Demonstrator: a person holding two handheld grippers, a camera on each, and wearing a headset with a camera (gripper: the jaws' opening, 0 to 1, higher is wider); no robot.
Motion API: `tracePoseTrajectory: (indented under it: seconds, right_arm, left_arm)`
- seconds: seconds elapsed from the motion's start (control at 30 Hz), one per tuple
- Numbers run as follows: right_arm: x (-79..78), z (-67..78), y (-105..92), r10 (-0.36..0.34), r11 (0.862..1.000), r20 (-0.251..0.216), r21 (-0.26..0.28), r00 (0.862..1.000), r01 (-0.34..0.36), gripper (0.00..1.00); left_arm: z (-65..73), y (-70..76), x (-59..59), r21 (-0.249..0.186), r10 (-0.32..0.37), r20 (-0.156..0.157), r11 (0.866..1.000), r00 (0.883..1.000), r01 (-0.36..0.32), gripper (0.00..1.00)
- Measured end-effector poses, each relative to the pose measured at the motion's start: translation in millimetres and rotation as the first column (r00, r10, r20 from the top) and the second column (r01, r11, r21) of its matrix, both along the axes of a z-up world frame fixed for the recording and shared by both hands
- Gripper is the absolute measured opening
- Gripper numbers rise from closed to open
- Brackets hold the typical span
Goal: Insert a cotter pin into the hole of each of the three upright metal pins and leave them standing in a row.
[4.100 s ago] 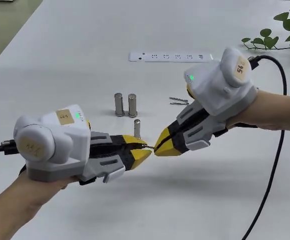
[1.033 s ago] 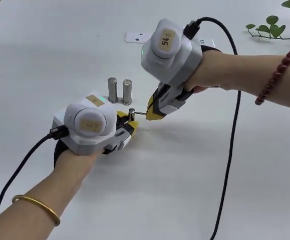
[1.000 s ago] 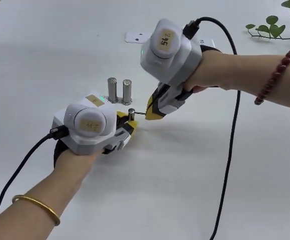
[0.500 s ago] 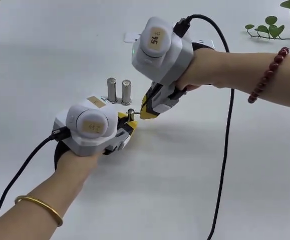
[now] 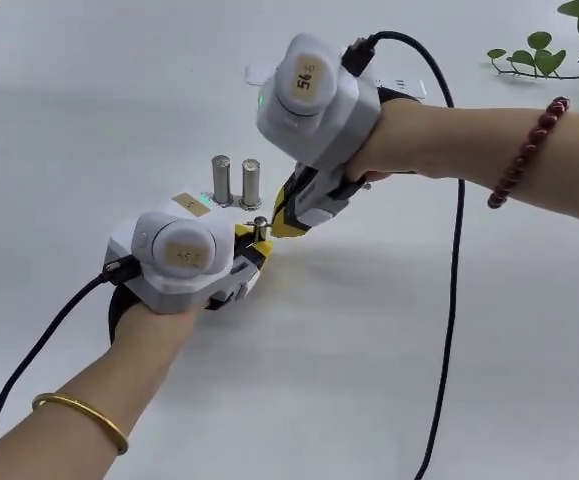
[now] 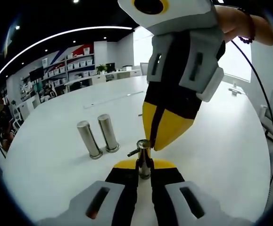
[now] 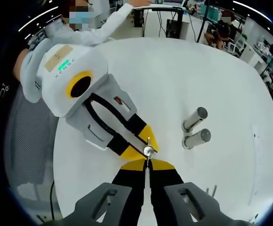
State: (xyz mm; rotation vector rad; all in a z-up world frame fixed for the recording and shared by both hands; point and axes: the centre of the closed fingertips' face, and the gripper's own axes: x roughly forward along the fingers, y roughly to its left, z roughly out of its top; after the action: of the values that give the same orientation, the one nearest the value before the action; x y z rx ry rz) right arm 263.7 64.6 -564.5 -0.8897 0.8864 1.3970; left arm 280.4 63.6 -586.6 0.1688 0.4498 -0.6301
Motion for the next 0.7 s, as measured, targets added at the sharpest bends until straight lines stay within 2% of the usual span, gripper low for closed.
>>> tracePoseTrajectory:
  seconds: [0.03, 0.1, 0.17, 0.3, 0.47, 0.7]
  right_arm:
    - [0.0, 0.5, 0.7, -0.005, 1.000, -0.005, 0.004, 1.000, 0.005, 0.00]
    - [0.6, 1.0, 0.0, -0.017, 1.000, -0.007, 0.002, 1.000, 0.017, 0.09]
    - [2.2, 1.7, -3.6, -0.001, 1.000, 0.015, -0.010, 1.000, 0.001, 0.12]
    - [0.1, 2.4, -8.6, -0.011, 1.000, 0.003, -0.008, 1.000, 0.011, 0.11]
    - [-1.4, 2.0, -10.8, -0.008, 1.000, -0.001, -0.003, 1.000, 0.008, 0.00]
    - [1.6, 3.3, -6.4, -0.020, 1.000, 0.004, 0.015, 1.000, 0.020, 0.00]
  left_arm:
    - [0.0, 0.0, 0.1, -0.001, 0.000, 0.000, 1.000, 1.000, 0.000, 0.06]
    - [-0.1, 0.2, 0.2, -0.001, 0.001, -0.001, 1.000, 1.000, -0.001, 0.06]
    - [-0.2, 0.4, 0.2, -0.001, 0.003, 0.000, 1.000, 1.000, -0.003, 0.06]
    - [-0.1, 0.5, 0.2, -0.002, 0.002, 0.002, 1.000, 1.000, -0.002, 0.06]
    - [-0.1, 0.3, 0.4, -0.004, 0.002, 0.004, 1.000, 1.000, -0.002, 0.06]
    - [0.1, 0.3, 0.9, 0.004, 0.006, 0.014, 1.000, 1.000, -0.006, 0.06]
